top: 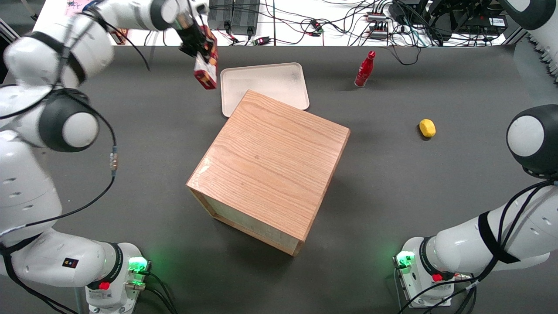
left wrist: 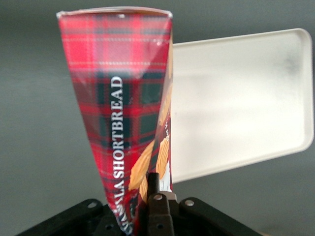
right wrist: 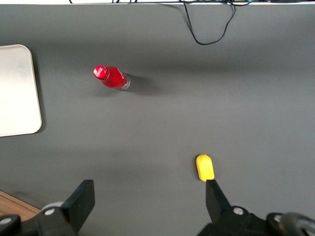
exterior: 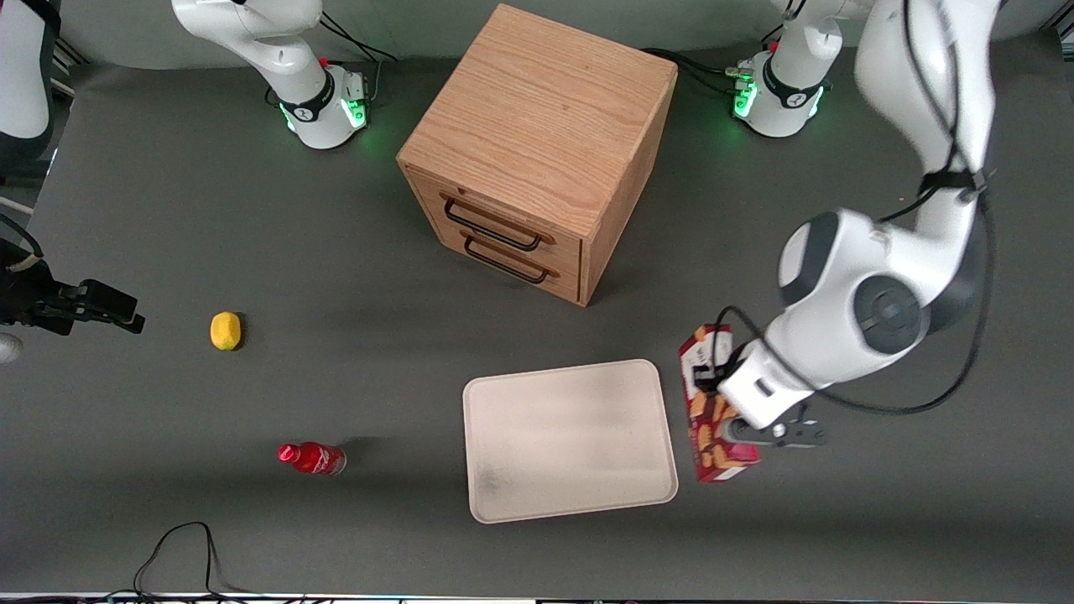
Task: Place red cookie box on tray
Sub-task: 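Lift the box and carry it with the left gripper toward the white tray, then lower the box onto the tray and open the left gripper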
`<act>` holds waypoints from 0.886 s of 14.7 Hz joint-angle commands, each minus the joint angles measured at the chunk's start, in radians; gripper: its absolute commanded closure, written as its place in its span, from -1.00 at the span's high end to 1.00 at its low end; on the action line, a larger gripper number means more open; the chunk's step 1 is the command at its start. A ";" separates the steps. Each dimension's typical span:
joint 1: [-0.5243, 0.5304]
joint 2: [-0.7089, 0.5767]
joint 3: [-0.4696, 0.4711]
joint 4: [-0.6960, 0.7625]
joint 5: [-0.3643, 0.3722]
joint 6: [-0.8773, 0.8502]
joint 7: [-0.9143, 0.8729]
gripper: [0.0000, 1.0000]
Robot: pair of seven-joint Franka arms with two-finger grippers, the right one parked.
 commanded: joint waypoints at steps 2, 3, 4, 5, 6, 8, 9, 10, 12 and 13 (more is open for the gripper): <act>-0.058 0.161 0.009 0.108 0.033 0.081 -0.132 -1.00; -0.063 0.182 0.009 0.108 0.044 0.097 -0.146 -1.00; -0.067 0.198 0.009 0.106 0.047 0.101 -0.170 -1.00; -0.078 0.209 0.009 0.103 0.048 0.103 -0.197 -1.00; -0.086 0.216 0.009 0.098 0.071 0.103 -0.218 -1.00; -0.087 0.227 0.007 0.086 0.102 0.106 -0.252 -1.00; -0.087 0.229 0.009 0.080 0.107 0.108 -0.250 -1.00; -0.090 0.226 0.010 0.063 0.151 0.120 -0.240 0.98; -0.099 0.219 0.004 0.045 0.246 0.207 -0.250 1.00; -0.099 0.215 0.004 0.034 0.248 0.219 -0.249 1.00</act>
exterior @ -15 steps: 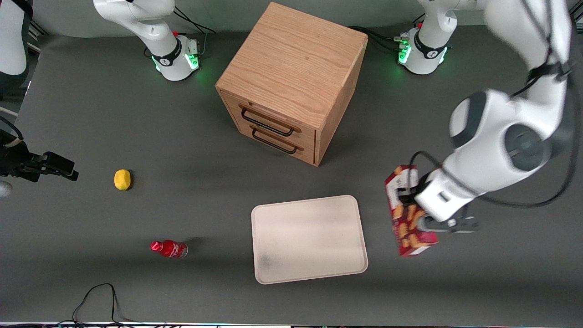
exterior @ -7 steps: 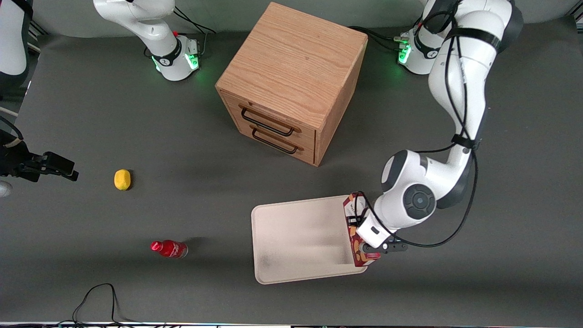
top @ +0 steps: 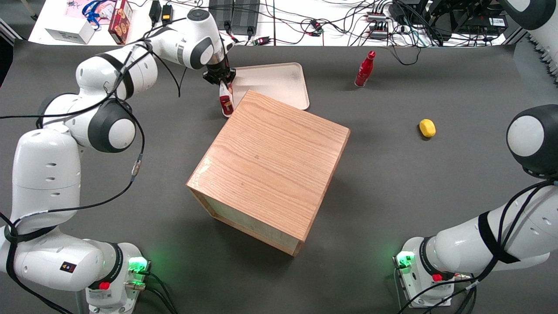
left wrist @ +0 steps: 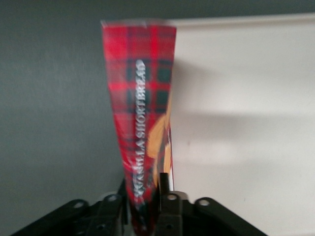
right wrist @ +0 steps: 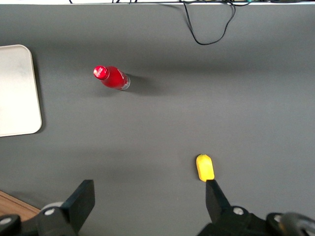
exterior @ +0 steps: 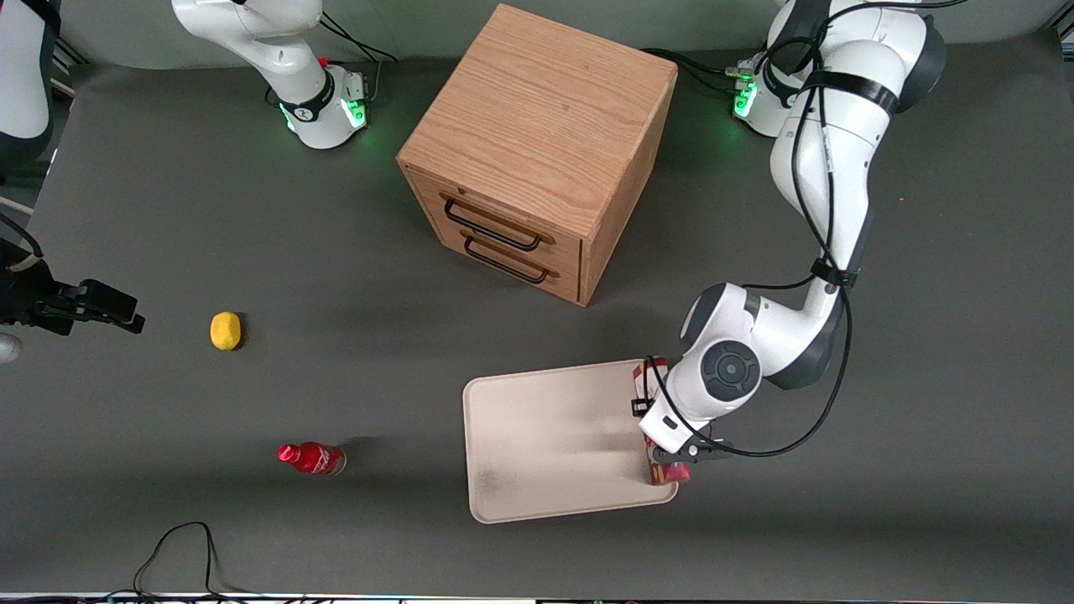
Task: Place red cookie box on tray
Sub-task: 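Lower the box onto the tray and open the left gripper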
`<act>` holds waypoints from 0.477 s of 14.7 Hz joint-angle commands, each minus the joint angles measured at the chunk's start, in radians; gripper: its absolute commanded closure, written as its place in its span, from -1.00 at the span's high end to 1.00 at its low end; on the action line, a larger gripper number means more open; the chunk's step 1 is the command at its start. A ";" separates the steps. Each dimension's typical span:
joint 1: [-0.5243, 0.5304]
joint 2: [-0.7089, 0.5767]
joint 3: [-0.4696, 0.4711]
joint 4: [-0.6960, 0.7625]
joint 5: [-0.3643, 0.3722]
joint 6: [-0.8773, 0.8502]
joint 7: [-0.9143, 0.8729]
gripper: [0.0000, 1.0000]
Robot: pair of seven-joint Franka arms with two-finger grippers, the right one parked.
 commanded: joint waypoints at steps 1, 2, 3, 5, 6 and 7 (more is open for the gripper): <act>-0.015 -0.017 0.006 -0.021 0.041 0.040 -0.026 1.00; -0.014 -0.025 0.004 -0.022 0.041 0.039 -0.024 1.00; -0.012 -0.034 0.004 -0.022 0.041 0.039 -0.023 1.00; 0.000 -0.081 0.004 -0.041 0.041 0.030 -0.020 1.00; 0.020 -0.127 0.004 -0.068 0.041 0.022 -0.020 1.00; 0.037 -0.185 0.004 -0.105 0.034 0.019 -0.020 1.00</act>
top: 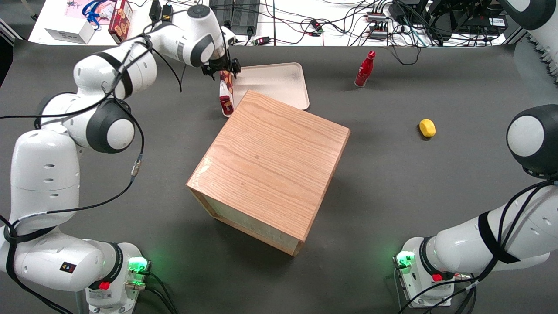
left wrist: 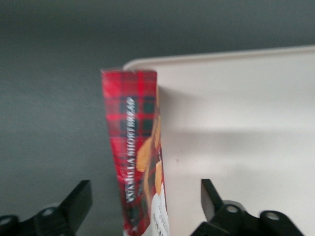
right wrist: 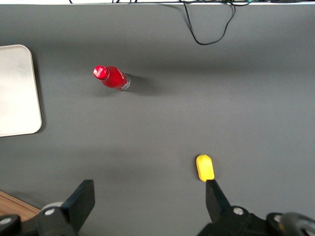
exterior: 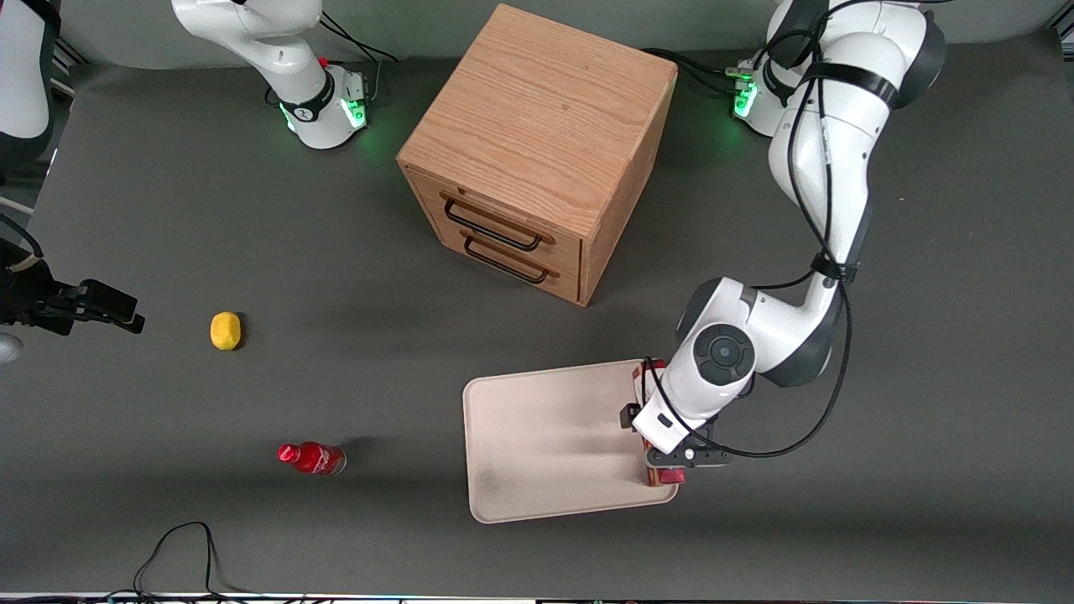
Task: Place red cookie box on tray
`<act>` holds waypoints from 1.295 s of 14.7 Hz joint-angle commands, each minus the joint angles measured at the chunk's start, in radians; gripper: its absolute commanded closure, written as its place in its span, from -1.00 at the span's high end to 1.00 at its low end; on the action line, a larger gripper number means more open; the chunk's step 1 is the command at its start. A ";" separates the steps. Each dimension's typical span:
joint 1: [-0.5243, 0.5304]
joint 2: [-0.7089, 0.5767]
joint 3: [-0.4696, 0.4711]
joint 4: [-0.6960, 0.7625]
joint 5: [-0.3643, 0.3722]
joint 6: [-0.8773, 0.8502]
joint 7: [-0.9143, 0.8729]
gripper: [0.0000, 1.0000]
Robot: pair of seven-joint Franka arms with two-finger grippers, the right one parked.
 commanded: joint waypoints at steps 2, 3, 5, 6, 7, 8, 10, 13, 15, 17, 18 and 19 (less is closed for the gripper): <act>0.078 -0.273 0.000 -0.229 -0.002 -0.018 -0.019 1.00; 0.103 -0.337 0.002 -0.288 -0.002 -0.028 -0.017 1.00; 0.144 -0.451 0.007 -0.372 -0.002 -0.078 0.015 1.00; 0.167 -0.498 0.007 -0.384 -0.006 -0.133 0.047 1.00; 0.183 -0.538 0.008 -0.383 -0.014 -0.214 0.091 1.00; 0.206 -0.578 0.016 -0.383 -0.040 -0.279 0.151 1.00; 0.255 -0.664 0.039 -0.392 -0.084 -0.403 0.287 1.00; 0.335 -0.804 0.082 -0.454 -0.086 -0.523 0.447 1.00; 0.359 -0.873 0.137 -0.493 -0.112 -0.560 0.547 1.00; 0.369 -0.911 0.183 -0.504 -0.172 -0.577 0.618 1.00; 0.369 -0.920 0.189 -0.502 -0.172 -0.577 0.659 1.00; 0.369 -0.927 0.191 -0.499 -0.175 -0.577 0.673 1.00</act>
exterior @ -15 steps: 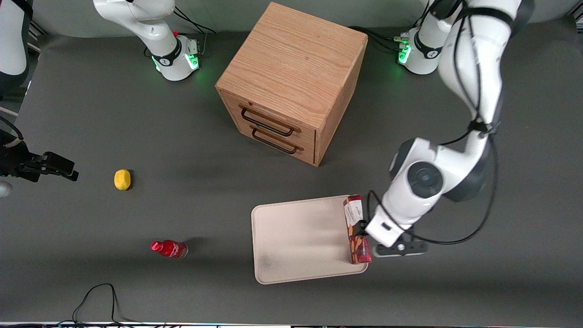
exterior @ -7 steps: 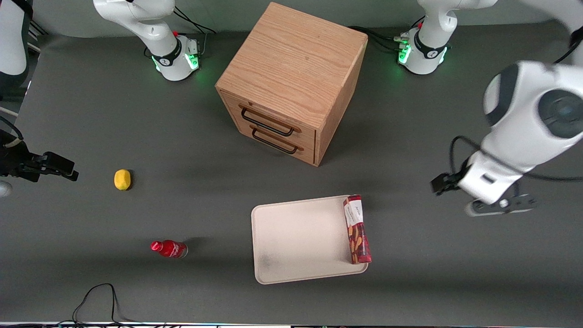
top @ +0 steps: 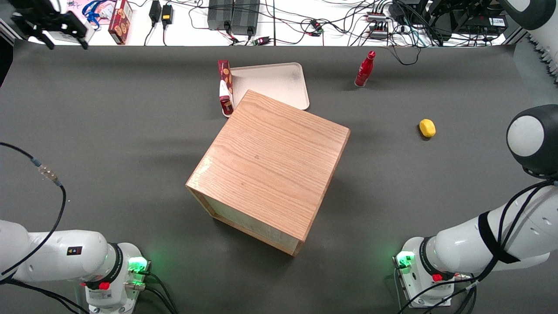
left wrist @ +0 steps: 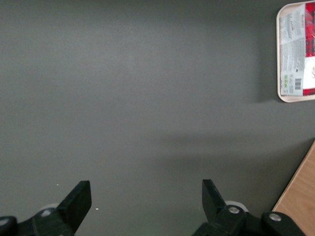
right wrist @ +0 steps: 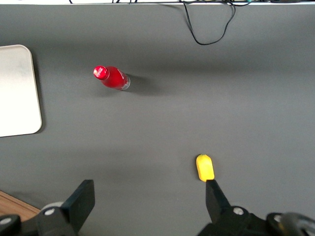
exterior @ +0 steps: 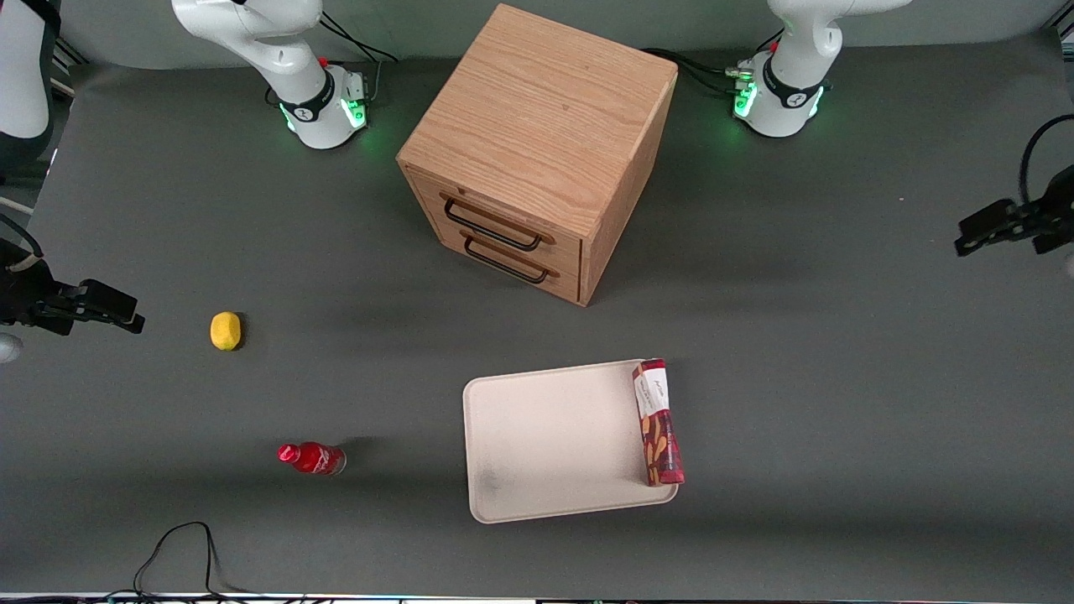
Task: Place red cookie box on tray
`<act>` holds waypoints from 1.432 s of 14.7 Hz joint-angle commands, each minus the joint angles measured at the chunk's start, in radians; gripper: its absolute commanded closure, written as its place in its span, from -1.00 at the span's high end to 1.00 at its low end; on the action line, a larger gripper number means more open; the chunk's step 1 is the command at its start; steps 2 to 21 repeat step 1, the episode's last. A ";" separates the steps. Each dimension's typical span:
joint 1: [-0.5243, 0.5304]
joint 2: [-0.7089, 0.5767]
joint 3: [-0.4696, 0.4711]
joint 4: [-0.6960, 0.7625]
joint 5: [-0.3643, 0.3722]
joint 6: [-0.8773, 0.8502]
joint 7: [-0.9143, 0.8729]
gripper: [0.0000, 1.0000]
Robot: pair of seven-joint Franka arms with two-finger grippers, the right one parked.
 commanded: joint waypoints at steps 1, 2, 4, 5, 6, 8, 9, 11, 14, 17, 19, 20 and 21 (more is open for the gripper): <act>-0.003 -0.048 0.000 -0.038 -0.022 0.007 0.052 1.00; -0.003 -0.048 0.000 -0.038 -0.022 0.007 0.052 1.00; -0.003 -0.048 0.000 -0.038 -0.022 0.007 0.052 1.00; -0.003 -0.048 0.000 -0.038 -0.022 0.007 0.052 1.00; -0.003 -0.048 0.000 -0.038 -0.022 0.007 0.052 1.00; -0.003 -0.048 0.000 -0.038 -0.022 0.007 0.052 1.00; -0.003 -0.048 0.000 -0.038 -0.022 0.007 0.052 1.00; -0.003 -0.048 0.000 -0.038 -0.022 0.007 0.052 1.00; -0.003 -0.048 0.000 -0.038 -0.022 0.007 0.052 1.00; -0.003 -0.048 0.000 -0.038 -0.022 0.007 0.052 1.00; -0.003 -0.048 0.000 -0.038 -0.022 0.007 0.052 1.00; -0.003 -0.048 0.000 -0.038 -0.022 0.007 0.052 1.00; -0.003 -0.048 0.000 -0.038 -0.022 0.007 0.052 1.00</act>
